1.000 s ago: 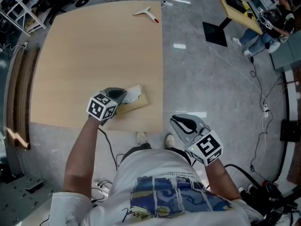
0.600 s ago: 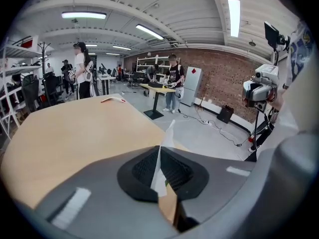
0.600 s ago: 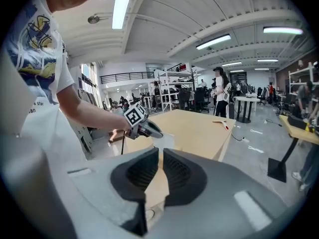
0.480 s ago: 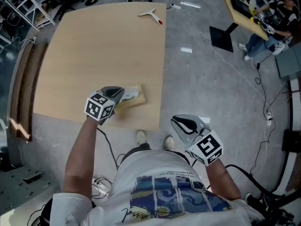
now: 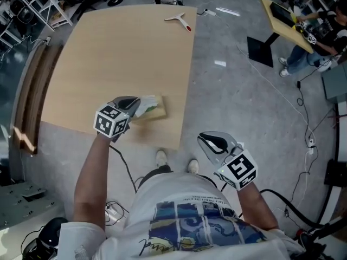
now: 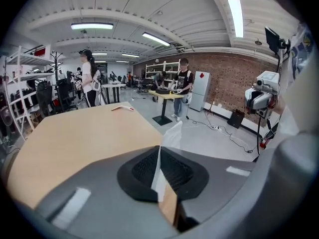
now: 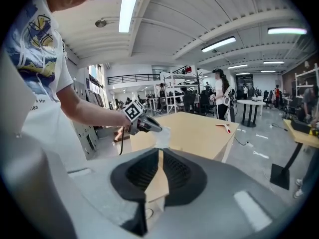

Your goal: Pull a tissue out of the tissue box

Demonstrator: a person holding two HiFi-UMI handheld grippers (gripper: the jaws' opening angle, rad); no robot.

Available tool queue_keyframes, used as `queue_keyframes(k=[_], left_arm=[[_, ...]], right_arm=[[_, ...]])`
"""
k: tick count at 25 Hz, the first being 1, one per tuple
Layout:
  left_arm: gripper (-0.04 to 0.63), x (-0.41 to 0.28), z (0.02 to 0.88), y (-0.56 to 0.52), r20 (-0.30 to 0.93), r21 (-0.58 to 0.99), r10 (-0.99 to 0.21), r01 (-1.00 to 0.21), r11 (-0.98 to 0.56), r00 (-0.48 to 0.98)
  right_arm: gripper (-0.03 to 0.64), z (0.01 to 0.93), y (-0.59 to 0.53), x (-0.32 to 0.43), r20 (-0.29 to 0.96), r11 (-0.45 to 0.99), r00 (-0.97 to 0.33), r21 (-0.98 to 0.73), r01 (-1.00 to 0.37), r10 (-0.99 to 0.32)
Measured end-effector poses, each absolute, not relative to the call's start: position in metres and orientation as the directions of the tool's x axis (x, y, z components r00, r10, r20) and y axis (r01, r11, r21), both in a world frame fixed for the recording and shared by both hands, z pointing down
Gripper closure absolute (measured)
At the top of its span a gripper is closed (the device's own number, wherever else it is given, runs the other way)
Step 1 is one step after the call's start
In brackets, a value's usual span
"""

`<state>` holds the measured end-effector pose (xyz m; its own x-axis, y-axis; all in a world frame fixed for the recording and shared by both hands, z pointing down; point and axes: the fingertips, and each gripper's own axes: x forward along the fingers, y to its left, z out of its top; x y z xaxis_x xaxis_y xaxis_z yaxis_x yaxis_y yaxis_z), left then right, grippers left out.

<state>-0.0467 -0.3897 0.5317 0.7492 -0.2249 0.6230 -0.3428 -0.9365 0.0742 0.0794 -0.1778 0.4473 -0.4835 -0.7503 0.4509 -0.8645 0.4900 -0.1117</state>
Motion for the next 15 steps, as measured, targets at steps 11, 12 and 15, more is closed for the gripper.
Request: queue_keyframes(k=[11,12,15], left_arm=[[0.589,-0.051,0.487,-0.373,0.560,0.050,-0.320,-0.416,-0.908,0.765],[0.589,-0.051,0.483,-0.370,0.552,0.052,-0.325,-0.420,-0.906,0.768],[0.589,-0.050,0.469,-0.359,0.523,0.061,-0.342,-0.434,-0.899,0.781]], right_arm=[[0.598,0.442,-0.165,0.084,0.430,0.550,-0.537,-0.107,-0.828,-0.726],[0.598,0.442,-0.163,0.084,0.430,0.554,-0.541,-0.107,-0.826,-0.723],[0.598,0.442,-0.159,0.085,0.427,0.571,-0.556,-0.105,-0.814,-0.713]])
